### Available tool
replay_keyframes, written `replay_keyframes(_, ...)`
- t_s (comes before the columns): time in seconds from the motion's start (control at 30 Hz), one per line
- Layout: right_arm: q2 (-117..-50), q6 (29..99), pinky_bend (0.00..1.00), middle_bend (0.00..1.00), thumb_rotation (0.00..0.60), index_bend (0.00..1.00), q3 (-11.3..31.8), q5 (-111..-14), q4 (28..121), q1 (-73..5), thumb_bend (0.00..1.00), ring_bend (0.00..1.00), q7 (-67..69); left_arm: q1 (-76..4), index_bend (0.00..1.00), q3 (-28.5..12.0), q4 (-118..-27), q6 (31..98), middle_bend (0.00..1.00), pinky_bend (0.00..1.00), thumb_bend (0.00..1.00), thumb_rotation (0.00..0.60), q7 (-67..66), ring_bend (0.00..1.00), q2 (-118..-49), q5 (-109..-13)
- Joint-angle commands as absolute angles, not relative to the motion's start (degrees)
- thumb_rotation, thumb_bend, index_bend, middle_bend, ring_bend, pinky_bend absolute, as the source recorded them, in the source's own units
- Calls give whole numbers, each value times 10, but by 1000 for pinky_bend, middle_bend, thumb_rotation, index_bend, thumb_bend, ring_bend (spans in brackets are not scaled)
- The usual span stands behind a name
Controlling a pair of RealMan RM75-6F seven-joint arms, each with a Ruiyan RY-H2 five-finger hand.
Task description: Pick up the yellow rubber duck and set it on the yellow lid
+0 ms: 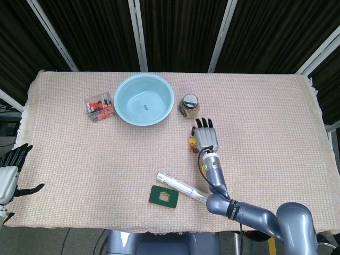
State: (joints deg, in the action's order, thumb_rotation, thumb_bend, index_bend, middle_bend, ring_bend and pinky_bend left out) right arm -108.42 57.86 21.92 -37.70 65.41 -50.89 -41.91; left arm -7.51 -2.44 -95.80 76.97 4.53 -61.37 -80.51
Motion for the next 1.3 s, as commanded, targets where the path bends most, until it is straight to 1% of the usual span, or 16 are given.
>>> replay_keyframes(0.03, -1092, 574, 0, 96, 600, 427, 216, -375, 640, -512, 195, 0, -415, -75, 0, -25, -958, 769, 0, 0, 95, 600, 47, 0, -613, -805)
replay_keyframes(0.3, -1105, 560, 0, 95, 600, 423, 212, -370, 605, -517, 216, 0, -410, -76, 0, -24, -960, 768, 0, 0, 94, 600, 53, 0, -612, -806)
replay_keyframes(0.37, -1108, 559, 0, 95, 600, 422, 211, -368, 599, -519, 235, 0, -412, -76, 0, -24, -961, 769, 0, 0, 94, 600, 57, 0, -613, -806)
replay_keyframes(0.47, -1113, 555, 0, 97, 600, 431, 208, -364, 592, -520, 297, 0, -416, -76, 0, -25, -960, 769, 0, 0, 95, 600, 59, 0, -613, -807)
replay_keyframes(0.6, -1116, 551, 0, 114, 600, 469, 208, -361, 589, -521, 374, 0, -417, -77, 0, -25, -960, 769, 0, 0, 94, 600, 61, 0, -613, -807)
replay_keyframes(0.73, -1116, 555, 0, 119, 600, 483, 210, -361, 595, -522, 393, 0, -416, -77, 0, -25, -959, 769, 0, 0, 96, 600, 63, 0, -613, -806)
replay_keyframes(0.87, -1106, 564, 0, 119, 600, 483, 208, -369, 618, -521, 393, 0, -419, -76, 0, -24, -960, 769, 0, 0, 96, 600, 63, 0, -613, -806)
replay_keyframes(1.07, -1075, 596, 0, 119, 600, 483, 208, -383, 684, -511, 394, 0, -425, -76, 0, -24, -959, 771, 0, 0, 94, 600, 61, 0, -613, -807)
replay_keyframes(1.2, -1046, 621, 0, 118, 600, 483, 204, -389, 742, -496, 393, 0, -428, -75, 0, -24, -959, 773, 0, 0, 95, 600, 60, 0, -615, -807)
replay_keyframes(1.27, -1020, 643, 0, 117, 600, 483, 191, -395, 797, -470, 393, 0, -420, -76, 0, -24, -958, 774, 0, 0, 95, 600, 58, 0, -616, -810)
replay_keyframes(1.3, -1013, 648, 0, 116, 600, 483, 186, -399, 810, -465, 394, 0, -418, -76, 0, -23, -957, 775, 0, 0, 95, 600, 58, 0, -616, -811)
